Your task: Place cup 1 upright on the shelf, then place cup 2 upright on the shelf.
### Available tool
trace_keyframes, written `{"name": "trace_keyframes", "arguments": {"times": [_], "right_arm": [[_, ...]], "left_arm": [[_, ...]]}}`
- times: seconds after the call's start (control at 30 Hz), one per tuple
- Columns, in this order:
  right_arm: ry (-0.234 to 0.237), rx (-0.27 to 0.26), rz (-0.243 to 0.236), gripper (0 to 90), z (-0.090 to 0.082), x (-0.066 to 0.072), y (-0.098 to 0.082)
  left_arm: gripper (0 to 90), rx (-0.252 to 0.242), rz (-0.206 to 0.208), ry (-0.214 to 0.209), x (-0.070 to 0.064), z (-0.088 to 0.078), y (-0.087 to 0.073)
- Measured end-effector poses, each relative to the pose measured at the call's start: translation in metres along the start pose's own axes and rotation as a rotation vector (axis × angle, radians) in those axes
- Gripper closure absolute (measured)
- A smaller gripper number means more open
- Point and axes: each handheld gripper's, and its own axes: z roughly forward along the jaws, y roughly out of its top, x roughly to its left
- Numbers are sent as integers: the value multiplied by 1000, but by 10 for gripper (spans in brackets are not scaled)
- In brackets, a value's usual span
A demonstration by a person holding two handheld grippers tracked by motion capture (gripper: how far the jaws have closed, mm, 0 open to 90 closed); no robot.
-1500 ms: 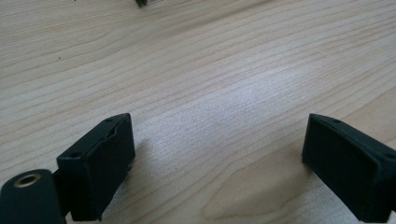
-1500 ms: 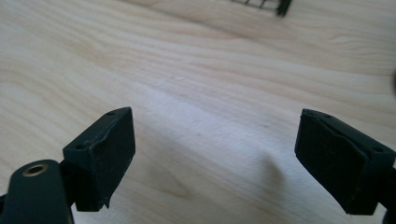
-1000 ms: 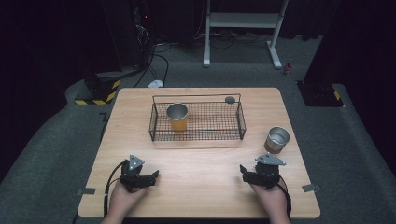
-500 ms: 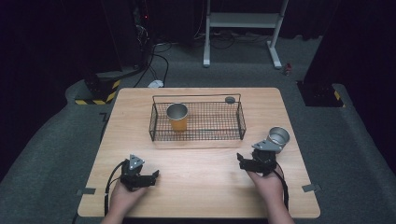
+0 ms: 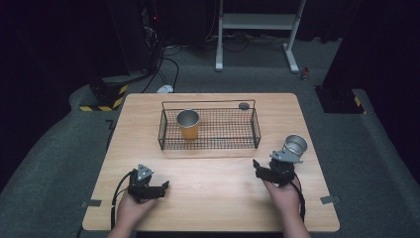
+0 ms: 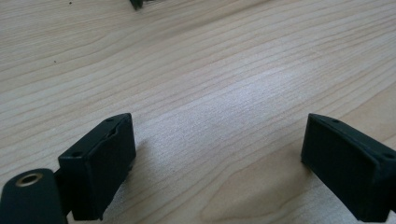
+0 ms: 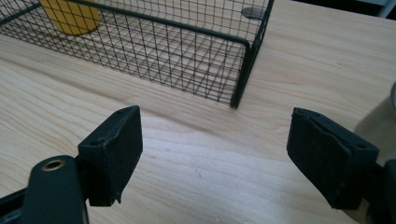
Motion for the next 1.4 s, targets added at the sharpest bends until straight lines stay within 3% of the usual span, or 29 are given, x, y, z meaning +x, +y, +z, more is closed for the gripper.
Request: {"name": "trace_keyframes", "arguments": {"times": [0.93,1.4], "right_arm": [[-144,0,108,196,-32,-52,-37],[-208,-3,128,135,-25,-74,-38]], "left_arm": [[102,2,22,-26,-1,2,2],[107,-6,18,-24,-2,1,1]]}}
